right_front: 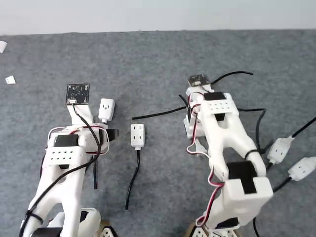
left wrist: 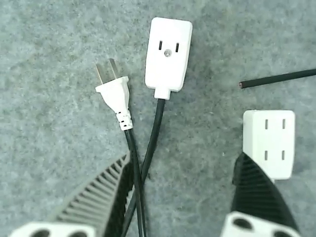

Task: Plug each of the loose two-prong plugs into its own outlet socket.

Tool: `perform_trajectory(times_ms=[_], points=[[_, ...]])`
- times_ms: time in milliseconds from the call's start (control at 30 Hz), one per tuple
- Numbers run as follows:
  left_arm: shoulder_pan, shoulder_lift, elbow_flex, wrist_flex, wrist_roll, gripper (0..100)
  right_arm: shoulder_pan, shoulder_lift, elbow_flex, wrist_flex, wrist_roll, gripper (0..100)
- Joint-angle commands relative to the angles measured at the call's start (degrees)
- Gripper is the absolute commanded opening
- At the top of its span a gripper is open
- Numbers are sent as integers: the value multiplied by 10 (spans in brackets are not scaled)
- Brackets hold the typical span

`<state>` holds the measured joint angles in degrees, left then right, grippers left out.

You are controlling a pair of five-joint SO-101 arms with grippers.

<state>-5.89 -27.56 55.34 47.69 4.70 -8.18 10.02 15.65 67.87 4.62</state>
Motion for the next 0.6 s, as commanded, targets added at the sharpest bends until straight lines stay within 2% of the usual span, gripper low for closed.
perform_trajectory(times_ms=[0, 100, 267, 333, 433, 567], points=[[1, 0, -17, -13, -5, 300, 3, -61, 17, -4, 15, 96], [1, 0, -17, -13, -5, 300, -12, -86, 56, -38, 22, 3], [1, 0, -17, -13, -5, 300, -15, -73, 61, -46, 25, 74], [1, 0, -17, -13, -5, 300, -17, -61, 60, -46, 48, 90], [1, 0, -17, -13, -5, 300, -17, -46, 57, -51, 82, 98], [1, 0, -17, -13, -5, 300, -18, -32, 52, -48, 85, 98]])
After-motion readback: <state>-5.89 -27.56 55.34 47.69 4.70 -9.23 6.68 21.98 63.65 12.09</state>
